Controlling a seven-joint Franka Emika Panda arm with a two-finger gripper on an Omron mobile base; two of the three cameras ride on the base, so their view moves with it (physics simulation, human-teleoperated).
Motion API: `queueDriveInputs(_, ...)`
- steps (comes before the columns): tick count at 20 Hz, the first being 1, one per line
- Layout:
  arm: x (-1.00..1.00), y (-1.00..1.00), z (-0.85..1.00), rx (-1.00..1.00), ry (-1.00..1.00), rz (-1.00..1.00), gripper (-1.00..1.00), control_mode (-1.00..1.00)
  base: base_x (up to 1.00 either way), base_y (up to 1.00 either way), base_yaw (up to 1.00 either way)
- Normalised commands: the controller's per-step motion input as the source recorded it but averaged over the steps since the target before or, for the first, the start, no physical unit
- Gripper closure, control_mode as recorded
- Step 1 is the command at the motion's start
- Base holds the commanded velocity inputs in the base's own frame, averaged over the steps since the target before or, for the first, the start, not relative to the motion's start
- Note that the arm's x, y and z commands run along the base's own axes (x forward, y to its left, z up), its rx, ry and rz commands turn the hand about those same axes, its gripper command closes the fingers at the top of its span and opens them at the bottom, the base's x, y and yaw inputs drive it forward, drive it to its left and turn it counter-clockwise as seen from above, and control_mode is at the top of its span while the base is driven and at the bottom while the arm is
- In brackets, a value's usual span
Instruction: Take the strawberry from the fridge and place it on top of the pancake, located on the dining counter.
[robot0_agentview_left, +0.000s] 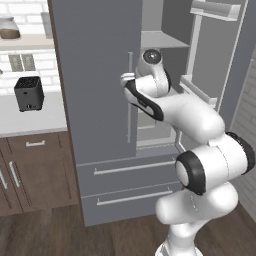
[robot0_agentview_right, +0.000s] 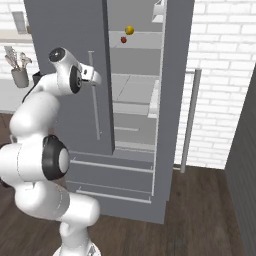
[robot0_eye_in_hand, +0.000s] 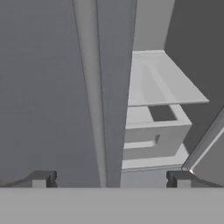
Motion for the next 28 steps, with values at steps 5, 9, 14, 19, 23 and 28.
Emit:
queueDriveInputs(5,0.44,0.04,0.0,0.0,-0.1,0.02,-1.0,-1.0,0.0,0.0,0.0)
queueDriveInputs(9,0.58,-0.03,0.0,0.02,-0.05,0.03,-1.0,-1.0,0.0,0.0,0.0)
queueDriveInputs(14,0.43,0.0,0.0,0.0,-0.02,0.01,-1.0,-1.0,0.0,0.0,0.0)
queueDriveInputs(19,0.36,0.11,0.0,-0.01,0.0,0.0,-1.0,-1.0,0.0,0.0,0.0)
queueDriveInputs(23,0.31,0.05,-0.04,-0.02,-0.02,0.0,-1.0,-1.0,0.0,0.0,0.0)
queueDriveInputs(28,0.31,0.01,0.0,0.0,-0.01,0.0,-1.0,-1.0,0.0,0.0,0.0)
